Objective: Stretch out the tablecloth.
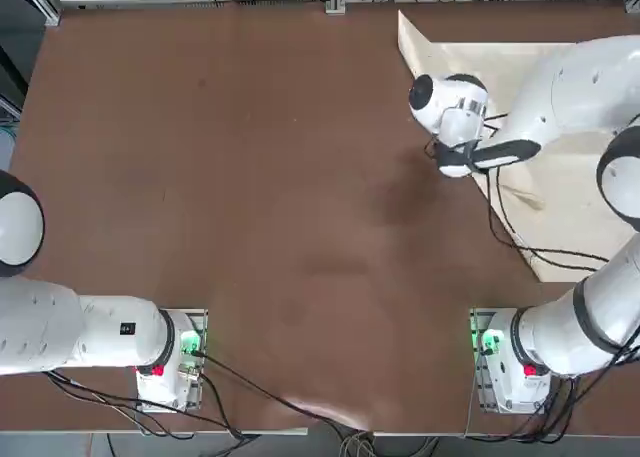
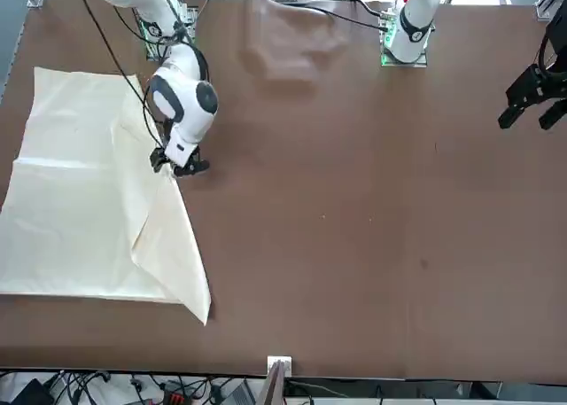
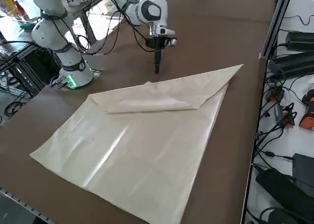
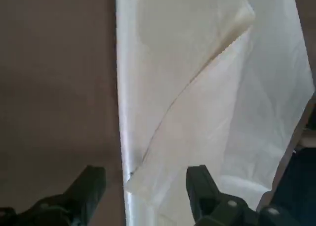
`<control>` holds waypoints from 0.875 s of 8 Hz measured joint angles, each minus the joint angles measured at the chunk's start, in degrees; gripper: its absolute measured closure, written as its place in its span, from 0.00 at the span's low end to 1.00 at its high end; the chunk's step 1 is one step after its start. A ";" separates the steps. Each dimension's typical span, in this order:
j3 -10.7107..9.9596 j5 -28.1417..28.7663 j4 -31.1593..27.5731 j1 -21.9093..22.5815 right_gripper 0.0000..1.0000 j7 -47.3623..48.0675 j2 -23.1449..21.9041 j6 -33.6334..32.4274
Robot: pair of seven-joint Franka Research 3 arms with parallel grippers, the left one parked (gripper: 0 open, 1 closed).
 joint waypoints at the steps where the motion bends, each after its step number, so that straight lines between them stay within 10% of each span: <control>1: 0.00 -4.13 -3.16 1.06 0.01 4.82 -0.58 0.09; 7: -0.19 -15.70 -11.22 1.36 0.02 17.36 -0.93 0.67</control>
